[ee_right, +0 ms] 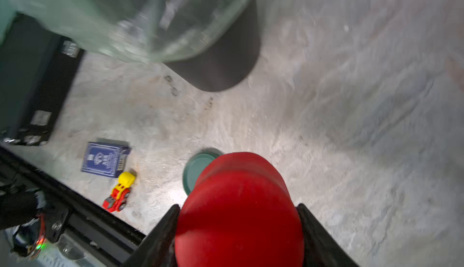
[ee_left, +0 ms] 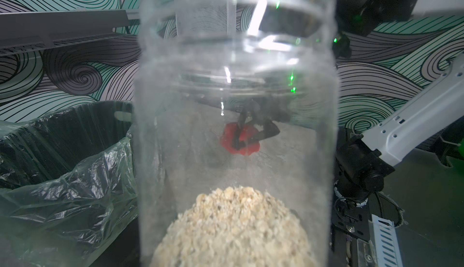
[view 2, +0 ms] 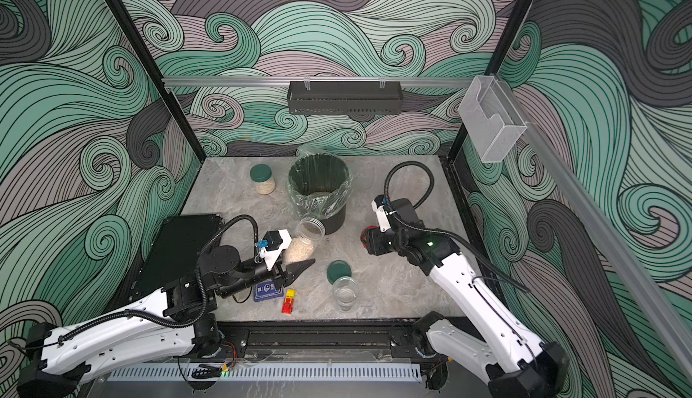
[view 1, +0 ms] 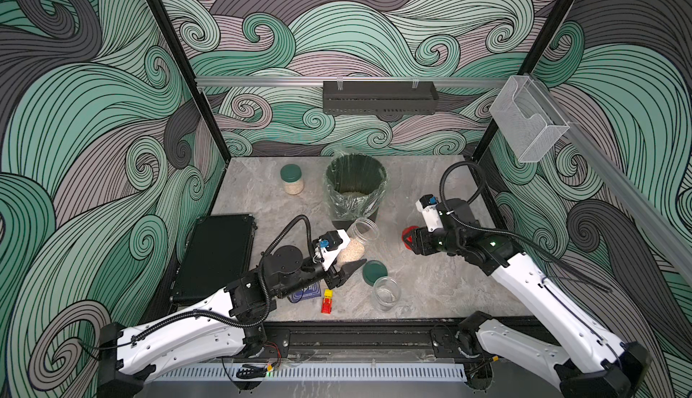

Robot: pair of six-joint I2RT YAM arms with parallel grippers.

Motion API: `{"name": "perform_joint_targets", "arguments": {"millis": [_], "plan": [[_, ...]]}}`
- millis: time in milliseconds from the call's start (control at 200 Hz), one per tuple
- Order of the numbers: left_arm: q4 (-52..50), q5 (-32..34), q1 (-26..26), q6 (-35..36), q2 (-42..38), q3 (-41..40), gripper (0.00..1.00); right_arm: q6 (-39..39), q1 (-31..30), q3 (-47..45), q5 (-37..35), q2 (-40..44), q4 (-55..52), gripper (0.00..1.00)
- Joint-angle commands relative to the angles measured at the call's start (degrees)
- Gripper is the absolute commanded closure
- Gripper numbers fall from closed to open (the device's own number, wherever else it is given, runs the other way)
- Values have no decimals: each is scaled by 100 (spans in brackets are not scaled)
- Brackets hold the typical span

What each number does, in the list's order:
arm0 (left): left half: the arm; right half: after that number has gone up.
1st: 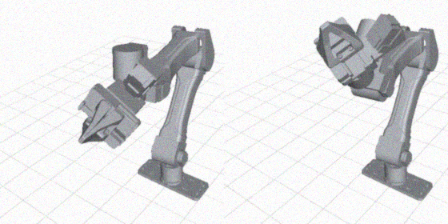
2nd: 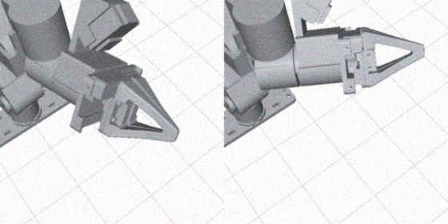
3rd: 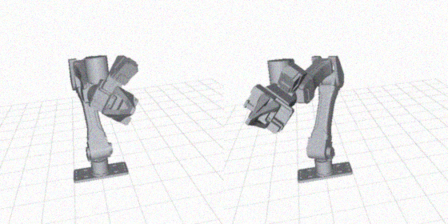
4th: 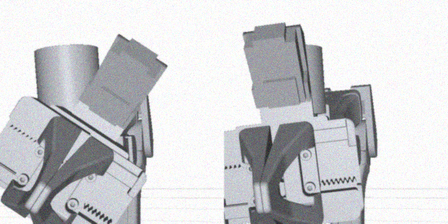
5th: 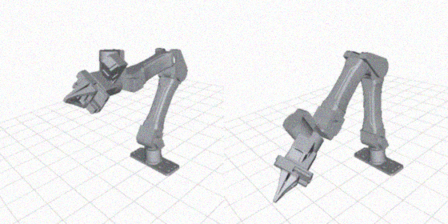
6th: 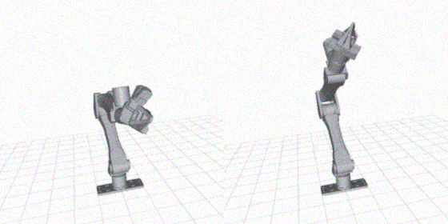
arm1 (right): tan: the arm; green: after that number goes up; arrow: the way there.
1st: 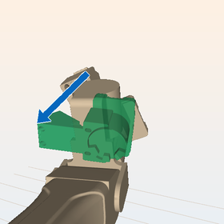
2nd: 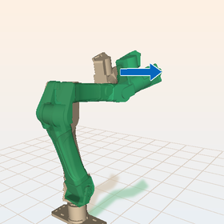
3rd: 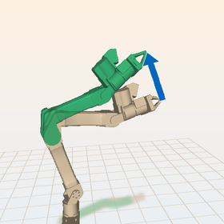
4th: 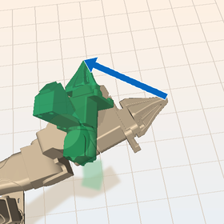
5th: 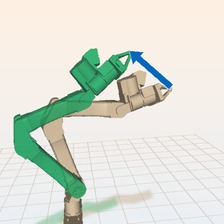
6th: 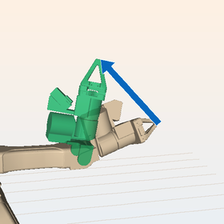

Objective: Empty expired oatmeal from jars
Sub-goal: Place the lid at the center of the board.

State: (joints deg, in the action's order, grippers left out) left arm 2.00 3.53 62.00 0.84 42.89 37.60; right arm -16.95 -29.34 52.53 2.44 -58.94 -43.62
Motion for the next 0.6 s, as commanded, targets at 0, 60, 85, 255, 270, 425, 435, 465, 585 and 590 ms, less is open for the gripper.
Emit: {"name": "perform_joint_targets", "arguments": {"millis": [0, 60, 85, 255, 270, 425, 435, 465, 585, 590], "plan": [[23, 121, -30, -128, -40, 185, 48, -1081, 53, -465, -550, -181, 297, 55], [-17, 156, -28, -170, -60, 173, 48, -1396, 61, -765, -577, -339, 415, 54], [-15, 169, -30, -172, -71, 155, 48, -1499, 62, -880, -557, -406, 485, 53], [29, 218, -30, -190, -55, 102, 48, -1838, 51, -1487, -763, -644, 967, 46], [22, 226, -34, -190, -49, 101, 48, -1853, 51, -1524, -814, -645, 1002, 44], [41, 256, -30, -196, -33, 94, 48, -1752, 59, -1733, -1223, -693, 1318, 35], [45, 254, -30, -198, -28, 95, 48, -1751, 58, -1737, -1240, -710, 1326, 34], [63, 249, -27, -198, -19, 101, 48, -1734, 67, -1737, -1298, -763, 1348, 34], [72, 245, -24, -201, 5, 107, 48, -1675, 60, -1737, -1363, -999, 1492, 31], [72, 245, -27, -204, 7, 111, 48, -1678, 65, -1729, -1366, -1011, 1494, 31]]}}
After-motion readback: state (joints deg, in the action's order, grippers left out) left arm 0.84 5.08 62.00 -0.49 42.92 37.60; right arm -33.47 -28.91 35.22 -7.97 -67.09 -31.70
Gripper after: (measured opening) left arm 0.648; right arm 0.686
